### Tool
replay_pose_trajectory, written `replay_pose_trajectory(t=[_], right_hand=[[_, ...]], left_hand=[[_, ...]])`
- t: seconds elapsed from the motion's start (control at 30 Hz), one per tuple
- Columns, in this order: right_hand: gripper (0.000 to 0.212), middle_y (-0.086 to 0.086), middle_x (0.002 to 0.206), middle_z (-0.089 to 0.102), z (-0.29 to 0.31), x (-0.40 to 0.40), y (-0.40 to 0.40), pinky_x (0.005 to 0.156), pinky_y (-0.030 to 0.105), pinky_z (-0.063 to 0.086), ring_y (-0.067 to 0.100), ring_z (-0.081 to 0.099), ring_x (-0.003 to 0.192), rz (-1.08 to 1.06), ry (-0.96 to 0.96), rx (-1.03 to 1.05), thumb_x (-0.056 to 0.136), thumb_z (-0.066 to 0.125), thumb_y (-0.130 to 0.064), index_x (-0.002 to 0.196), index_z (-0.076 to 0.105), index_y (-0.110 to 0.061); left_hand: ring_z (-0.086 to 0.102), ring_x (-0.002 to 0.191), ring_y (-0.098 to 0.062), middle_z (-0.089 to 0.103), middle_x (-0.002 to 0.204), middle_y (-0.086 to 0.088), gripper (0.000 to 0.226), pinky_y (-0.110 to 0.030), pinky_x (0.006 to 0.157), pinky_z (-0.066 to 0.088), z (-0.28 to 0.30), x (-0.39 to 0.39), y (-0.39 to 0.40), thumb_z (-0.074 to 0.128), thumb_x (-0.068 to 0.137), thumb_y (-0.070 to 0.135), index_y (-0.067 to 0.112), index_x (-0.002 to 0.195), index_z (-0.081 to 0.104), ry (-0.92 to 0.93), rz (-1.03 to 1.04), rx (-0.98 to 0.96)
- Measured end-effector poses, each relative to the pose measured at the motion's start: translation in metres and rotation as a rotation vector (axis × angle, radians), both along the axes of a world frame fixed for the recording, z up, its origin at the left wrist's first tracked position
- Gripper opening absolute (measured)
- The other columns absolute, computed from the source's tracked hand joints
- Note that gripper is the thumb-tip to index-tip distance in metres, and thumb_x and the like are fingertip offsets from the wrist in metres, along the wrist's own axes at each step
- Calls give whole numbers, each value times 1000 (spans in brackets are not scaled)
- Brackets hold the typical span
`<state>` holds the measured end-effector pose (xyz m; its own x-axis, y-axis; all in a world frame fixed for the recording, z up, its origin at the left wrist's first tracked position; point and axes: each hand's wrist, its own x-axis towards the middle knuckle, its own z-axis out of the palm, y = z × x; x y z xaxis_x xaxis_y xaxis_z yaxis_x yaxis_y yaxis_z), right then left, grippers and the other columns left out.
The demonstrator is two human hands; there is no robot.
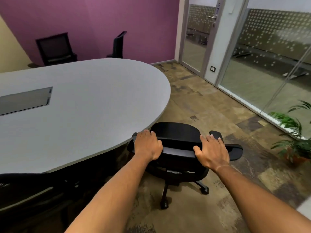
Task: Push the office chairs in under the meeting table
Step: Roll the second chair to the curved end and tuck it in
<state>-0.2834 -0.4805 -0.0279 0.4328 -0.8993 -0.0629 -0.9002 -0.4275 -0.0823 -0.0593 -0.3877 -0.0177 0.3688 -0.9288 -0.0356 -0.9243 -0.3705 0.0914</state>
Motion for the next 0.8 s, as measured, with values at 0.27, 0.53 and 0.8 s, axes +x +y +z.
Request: replay_pose_trajectory(t=[0.27, 0.53, 0.8], right_hand=[[80, 13, 155, 33, 5, 22, 2, 121, 44, 10, 24, 22, 146, 183, -25, 15, 81, 22, -55, 149, 33, -14], [83, 12, 151, 40, 4, 51, -3, 121, 43, 13, 25, 28, 143, 364, -56, 0, 77, 18, -55, 147, 37, -15], [80, 12, 156, 31, 8, 83, -10, 121, 39, 6, 23, 22, 146, 529, -61, 0, 81, 24, -51, 151, 28, -12]], left_hand=[[50, 116, -25, 58, 121, -13, 47, -40, 108, 34, -1, 8, 36, 29, 89, 34, 7, 112, 59, 26, 83, 17], [53, 109, -23, 61, 115, -10, 40, -36, 104, 37, 4, 8, 67, 33, 90, 31, 7, 106, 60, 13, 248, -3], [40, 132, -26, 48, 141, -16, 63, -36, 115, 27, -1, 15, 84, 30, 88, 34, -1, 139, 41, 9, 419, 16]])
